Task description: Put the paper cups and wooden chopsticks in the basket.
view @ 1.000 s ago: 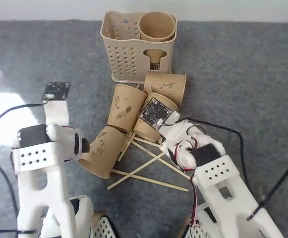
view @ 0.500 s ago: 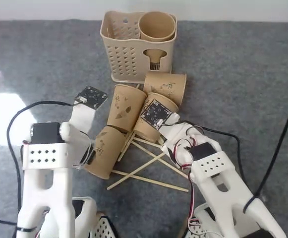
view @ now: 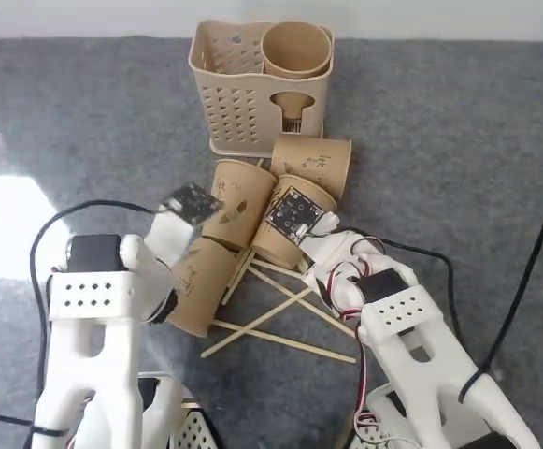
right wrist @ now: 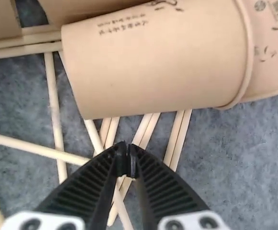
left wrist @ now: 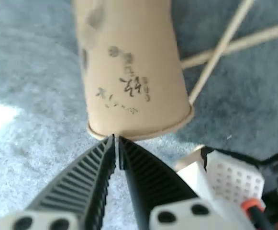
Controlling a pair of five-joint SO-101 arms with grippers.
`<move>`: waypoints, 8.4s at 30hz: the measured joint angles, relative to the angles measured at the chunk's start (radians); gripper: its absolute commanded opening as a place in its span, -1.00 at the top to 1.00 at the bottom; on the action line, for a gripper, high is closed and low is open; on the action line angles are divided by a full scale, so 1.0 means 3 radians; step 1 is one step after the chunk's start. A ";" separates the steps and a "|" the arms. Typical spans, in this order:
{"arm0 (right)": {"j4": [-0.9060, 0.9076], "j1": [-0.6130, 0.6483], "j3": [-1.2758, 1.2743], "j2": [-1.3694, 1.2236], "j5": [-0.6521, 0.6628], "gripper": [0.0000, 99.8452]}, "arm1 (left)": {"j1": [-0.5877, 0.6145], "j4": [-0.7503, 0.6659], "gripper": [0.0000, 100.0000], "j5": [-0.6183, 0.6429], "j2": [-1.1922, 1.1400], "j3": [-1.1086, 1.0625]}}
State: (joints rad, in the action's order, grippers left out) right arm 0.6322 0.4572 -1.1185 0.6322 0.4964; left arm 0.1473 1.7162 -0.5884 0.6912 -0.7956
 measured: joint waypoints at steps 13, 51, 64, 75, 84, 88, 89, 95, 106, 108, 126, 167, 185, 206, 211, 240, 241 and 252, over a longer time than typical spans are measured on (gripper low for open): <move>-0.0051 0.0000 0.0000 -0.0010 0.0000 0.98 | 0.0005 0.0005 0.98 -0.0736 0.0072 -0.0307; -0.0051 0.0000 0.0000 -0.0010 0.0000 0.98 | -0.0547 0.0000 0.98 -0.0082 0.0031 0.0072; -0.0051 0.0000 0.0000 -0.0010 0.0000 0.98 | -0.1059 0.0005 0.98 -0.0220 0.0046 -0.0128; -0.0051 -0.0072 0.0000 -0.0010 0.0000 0.98 | 0.0072 -0.1095 0.98 -0.0240 0.0087 -0.0399; -0.0128 -0.0072 0.0000 -0.0010 -0.0005 0.98 | 0.0665 -0.2030 0.98 -0.0164 0.0041 -0.0557; -0.0245 -0.0061 -0.0026 -0.0010 -0.0005 0.98 | 0.0829 -0.2030 0.97 0.0476 0.0041 -0.0169; -0.0256 -0.0061 -0.0026 -0.0010 -0.0005 0.98 | 0.0880 -0.2020 0.97 0.0655 0.0041 -0.0015; -0.0266 -0.0061 -0.0026 -0.0010 -0.0005 0.98 | 0.0854 -0.1002 0.73 0.1258 0.0041 0.0849; -0.0266 -0.0061 -0.0026 -0.0010 -0.0005 0.98 | 0.0481 -0.0005 0.41 0.1683 0.0041 0.0803; -0.0266 -0.0061 -0.0026 -0.0010 -0.0005 0.98 | 0.0409 -0.0005 0.41 0.1698 0.0041 0.0690; -0.0276 -0.0061 -0.0026 -0.0010 0.0005 0.98 | 0.0118 -0.1412 0.42 0.2373 0.0041 -0.0634; -0.0276 -0.0061 -0.0026 -0.0010 0.0015 0.98 | -0.0455 -0.2025 0.98 0.1734 0.2741 -0.0425; -0.0276 -0.0072 -0.0026 -0.0010 0.0015 0.98 | -0.1064 -0.2266 0.98 0.1995 -0.0368 0.1826; -0.0276 -0.0210 -0.0026 -0.0010 0.0015 0.98 | -0.1335 -0.1248 0.92 0.1580 -0.3560 0.5181; -0.0276 -0.0210 -0.0026 -0.0010 0.0015 0.98 | -0.1320 -0.0696 0.65 0.1545 -0.3984 0.6112; -0.0199 -0.0670 0.0281 0.0332 -0.0506 0.76 | -0.0614 0.0010 0.68 0.1545 -0.0783 0.4281; -0.0153 -0.0680 0.0378 0.0363 -0.0547 0.74 | -0.0532 0.0000 0.68 0.1545 -0.0573 0.4000; 0.0092 -0.0604 0.1524 0.0281 -0.0982 0.73 | 0.0225 -0.0859 0.68 0.1657 0.0987 0.1181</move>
State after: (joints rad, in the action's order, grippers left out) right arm 0.6598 0.2762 -0.6613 0.7165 0.2018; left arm 0.2148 1.4584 -0.0913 0.9874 -0.4411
